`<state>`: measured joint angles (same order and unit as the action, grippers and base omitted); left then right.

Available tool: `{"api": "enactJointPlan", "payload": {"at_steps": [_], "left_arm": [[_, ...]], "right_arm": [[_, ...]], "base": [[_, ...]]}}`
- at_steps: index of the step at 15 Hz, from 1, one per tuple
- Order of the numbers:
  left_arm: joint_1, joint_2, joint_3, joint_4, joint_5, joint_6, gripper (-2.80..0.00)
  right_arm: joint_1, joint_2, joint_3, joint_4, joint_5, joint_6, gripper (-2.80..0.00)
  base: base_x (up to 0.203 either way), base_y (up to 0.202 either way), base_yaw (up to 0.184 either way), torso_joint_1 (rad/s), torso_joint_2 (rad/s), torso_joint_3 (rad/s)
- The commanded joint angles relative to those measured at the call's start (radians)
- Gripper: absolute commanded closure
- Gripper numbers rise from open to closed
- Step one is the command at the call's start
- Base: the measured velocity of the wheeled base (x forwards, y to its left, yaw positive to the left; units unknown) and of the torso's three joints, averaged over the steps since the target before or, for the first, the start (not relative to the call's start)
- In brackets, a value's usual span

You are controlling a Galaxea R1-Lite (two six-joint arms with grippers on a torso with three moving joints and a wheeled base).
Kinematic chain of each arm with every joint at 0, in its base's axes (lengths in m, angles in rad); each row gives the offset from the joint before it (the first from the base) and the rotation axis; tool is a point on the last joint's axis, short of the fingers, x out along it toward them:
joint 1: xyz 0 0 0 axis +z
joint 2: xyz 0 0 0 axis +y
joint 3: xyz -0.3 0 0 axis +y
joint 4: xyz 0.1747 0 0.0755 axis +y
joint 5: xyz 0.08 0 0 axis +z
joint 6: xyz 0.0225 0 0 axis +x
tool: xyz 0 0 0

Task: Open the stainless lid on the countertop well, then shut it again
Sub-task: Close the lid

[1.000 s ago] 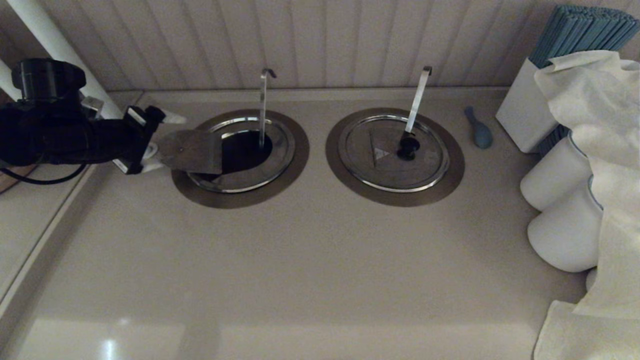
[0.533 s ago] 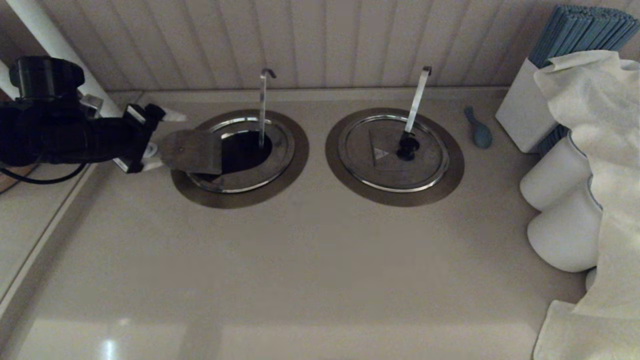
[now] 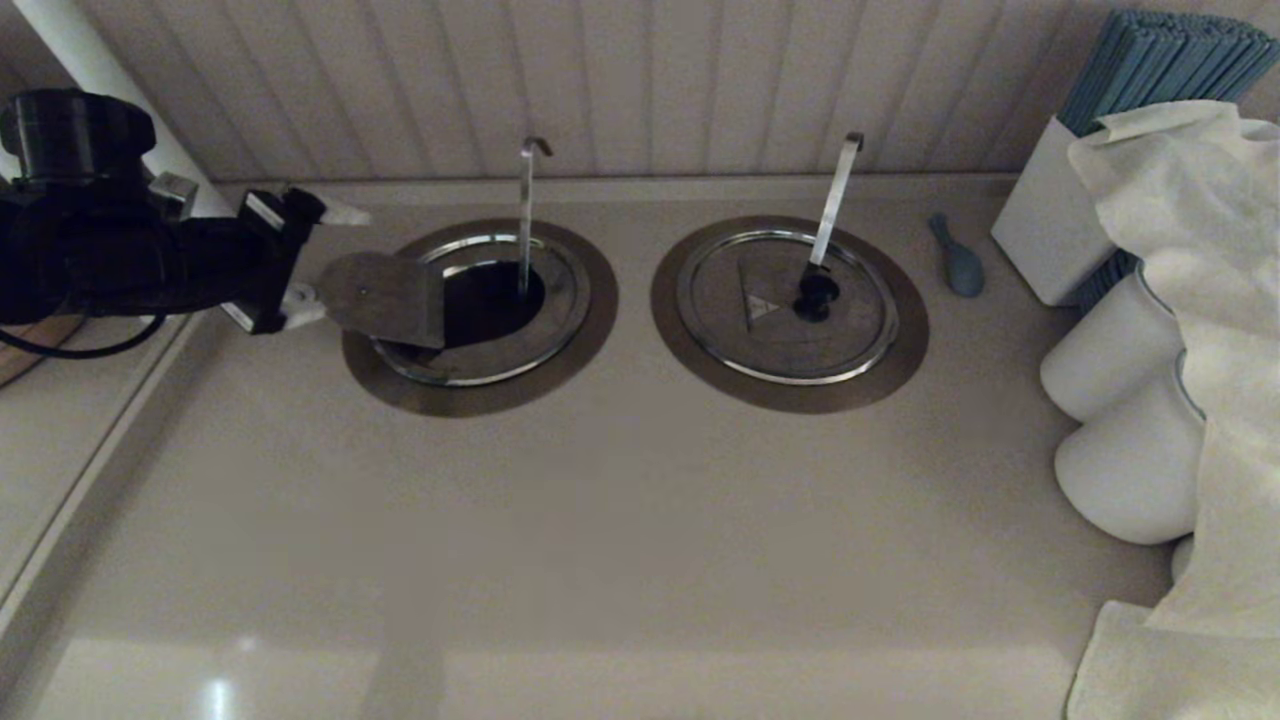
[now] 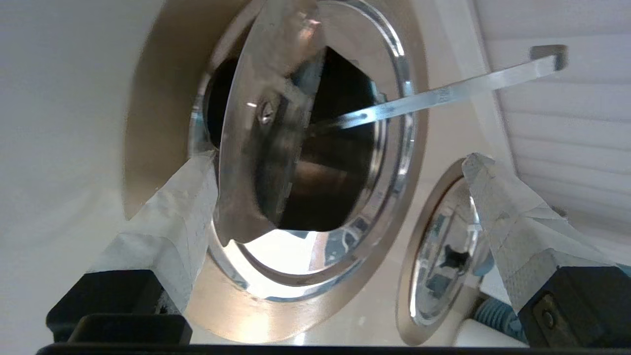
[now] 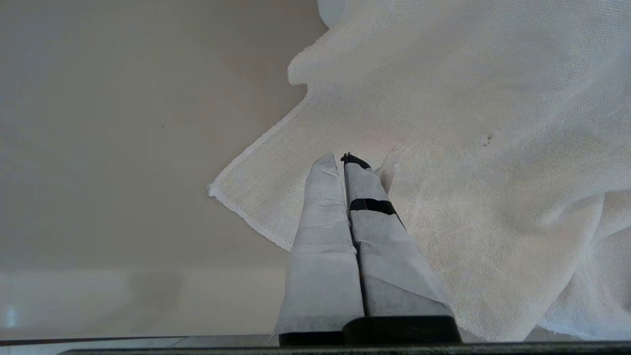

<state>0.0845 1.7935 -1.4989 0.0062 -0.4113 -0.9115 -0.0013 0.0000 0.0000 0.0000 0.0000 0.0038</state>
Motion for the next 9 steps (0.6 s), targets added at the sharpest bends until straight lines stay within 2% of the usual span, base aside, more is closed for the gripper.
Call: {"api": "enactJointPlan", "payload": {"at_steps": [1, 9], "left_arm": [[-0.012, -0.008, -0.001, 0.0, -0.003, -0.007, -2.8], [-0.069, -0.044, -0.001, -0.002, 0.003, 0.005, -2.8]], "right_arm": [[0.001, 0.0, 0.0, 0.0, 0.0, 0.0, 0.0], [0.0, 0.001, 0.0, 0.0, 0.0, 0.001, 0.0]], "base": [[0.0, 0.0, 0.0, 0.0, 0.0, 0.0], [0.0, 0.0, 0.0, 0.0, 0.0, 0.0]]}}
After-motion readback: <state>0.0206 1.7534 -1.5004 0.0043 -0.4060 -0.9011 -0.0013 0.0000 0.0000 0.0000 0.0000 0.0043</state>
